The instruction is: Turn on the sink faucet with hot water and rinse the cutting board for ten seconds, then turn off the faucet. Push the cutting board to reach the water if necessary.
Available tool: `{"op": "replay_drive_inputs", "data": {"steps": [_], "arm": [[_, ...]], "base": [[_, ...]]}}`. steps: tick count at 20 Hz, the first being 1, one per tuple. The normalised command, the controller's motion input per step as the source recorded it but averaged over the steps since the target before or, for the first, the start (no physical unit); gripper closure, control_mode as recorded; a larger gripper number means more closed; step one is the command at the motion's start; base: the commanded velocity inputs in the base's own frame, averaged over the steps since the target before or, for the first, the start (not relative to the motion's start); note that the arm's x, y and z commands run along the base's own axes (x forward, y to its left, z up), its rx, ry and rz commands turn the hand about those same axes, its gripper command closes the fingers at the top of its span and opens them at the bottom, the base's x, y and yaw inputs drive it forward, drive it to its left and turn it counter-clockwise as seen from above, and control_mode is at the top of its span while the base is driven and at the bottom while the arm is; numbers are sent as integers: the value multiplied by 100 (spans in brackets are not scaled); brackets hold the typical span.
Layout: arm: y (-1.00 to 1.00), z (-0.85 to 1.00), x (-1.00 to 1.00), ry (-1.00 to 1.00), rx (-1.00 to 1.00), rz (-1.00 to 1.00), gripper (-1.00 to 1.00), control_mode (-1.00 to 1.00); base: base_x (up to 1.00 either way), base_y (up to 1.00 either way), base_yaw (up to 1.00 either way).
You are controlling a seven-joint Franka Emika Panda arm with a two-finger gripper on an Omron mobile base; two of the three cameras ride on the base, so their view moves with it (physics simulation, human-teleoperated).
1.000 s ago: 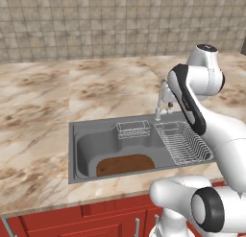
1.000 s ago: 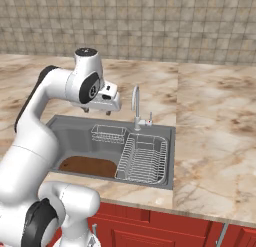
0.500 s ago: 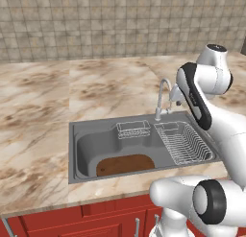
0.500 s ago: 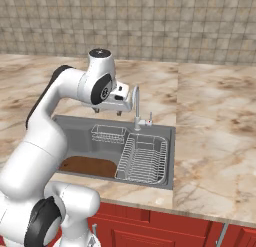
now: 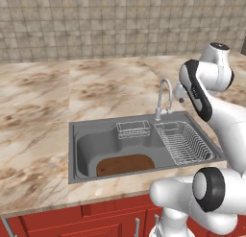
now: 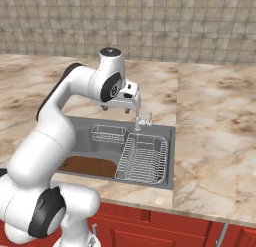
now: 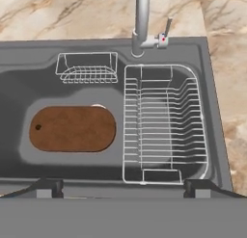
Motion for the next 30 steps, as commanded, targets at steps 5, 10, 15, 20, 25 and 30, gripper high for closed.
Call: {"op": "replay_drive_inputs", "data": {"steps": [5, 10, 15, 20, 25, 30], "arm": [[-22, -4, 15, 0, 0, 0, -100, -100], [-2, -12, 18, 0, 0, 0, -100, -100], [-25, -11, 10, 0, 0, 0, -100, -100], [-27, -5, 20, 0, 0, -1, -100, -100], [0, -7, 48, 0, 0, 0, -100, -100], [0, -11, 61, -2, 0, 0, -100, -100]], "base": [[0, 0, 0], [0, 0, 0], [0, 0, 0], [0, 0, 0], [0, 0, 0], [0, 0, 0]]}}
